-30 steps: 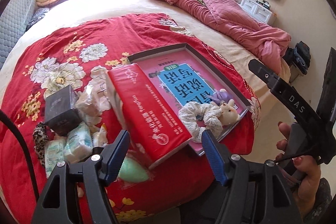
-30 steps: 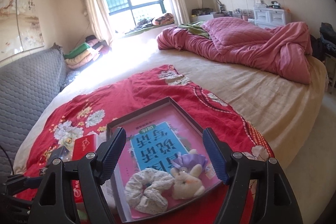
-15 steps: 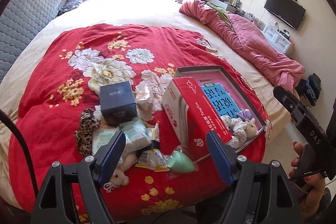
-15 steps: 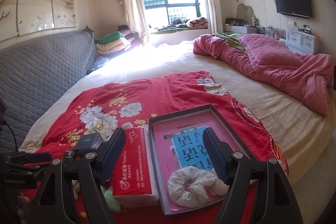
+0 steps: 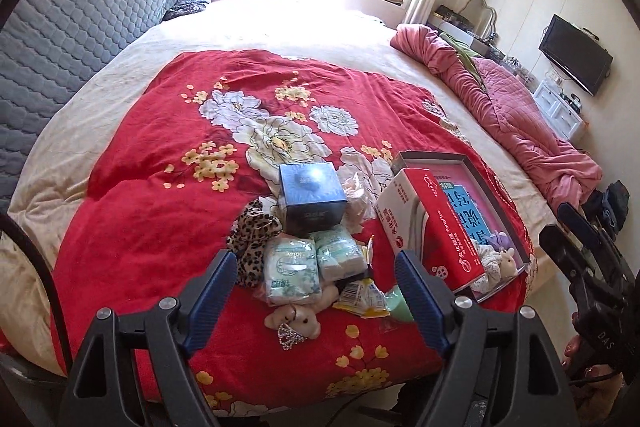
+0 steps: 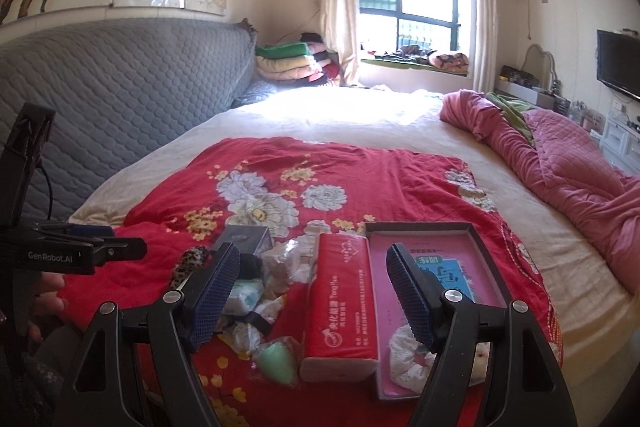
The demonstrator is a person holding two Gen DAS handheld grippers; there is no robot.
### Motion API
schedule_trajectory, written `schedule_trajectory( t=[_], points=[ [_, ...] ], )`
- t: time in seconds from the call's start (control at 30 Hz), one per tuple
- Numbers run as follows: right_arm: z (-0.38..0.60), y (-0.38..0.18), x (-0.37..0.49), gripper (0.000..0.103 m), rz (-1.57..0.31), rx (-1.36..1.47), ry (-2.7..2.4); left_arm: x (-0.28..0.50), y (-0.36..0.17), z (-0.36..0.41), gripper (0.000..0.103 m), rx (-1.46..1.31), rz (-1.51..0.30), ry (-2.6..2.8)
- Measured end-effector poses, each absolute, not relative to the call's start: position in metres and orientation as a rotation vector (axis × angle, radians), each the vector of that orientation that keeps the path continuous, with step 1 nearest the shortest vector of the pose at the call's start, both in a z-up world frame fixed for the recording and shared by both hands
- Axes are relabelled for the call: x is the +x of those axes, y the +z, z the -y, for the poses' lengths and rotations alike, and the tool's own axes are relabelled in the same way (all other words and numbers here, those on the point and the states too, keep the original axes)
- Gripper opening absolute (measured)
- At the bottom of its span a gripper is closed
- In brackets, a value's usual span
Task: Organize soft objects
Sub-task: 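Move both grippers back over the remaining pile of items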
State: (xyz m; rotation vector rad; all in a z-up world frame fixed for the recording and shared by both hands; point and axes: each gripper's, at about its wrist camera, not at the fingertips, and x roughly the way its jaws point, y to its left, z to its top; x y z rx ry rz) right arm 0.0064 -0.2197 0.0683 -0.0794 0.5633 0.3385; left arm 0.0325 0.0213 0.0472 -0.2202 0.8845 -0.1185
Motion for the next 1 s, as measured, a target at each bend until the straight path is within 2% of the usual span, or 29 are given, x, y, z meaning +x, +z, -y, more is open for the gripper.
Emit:
schedule_trajectory(
  t=[0.5,1.0],
  points=[
    [0.157,0.058,-0.006,0.077,-0.631,-0.181,0.467,0.014,0.044,-0.047,0.083,-0.204,-0.875,-0.066],
    [0.151,0.042,-0.004,0.077,-0.697,-0.276,0.516,0.005,0.02,-0.054,0.083,-0.198,-0.923,-0.076]
  ],
)
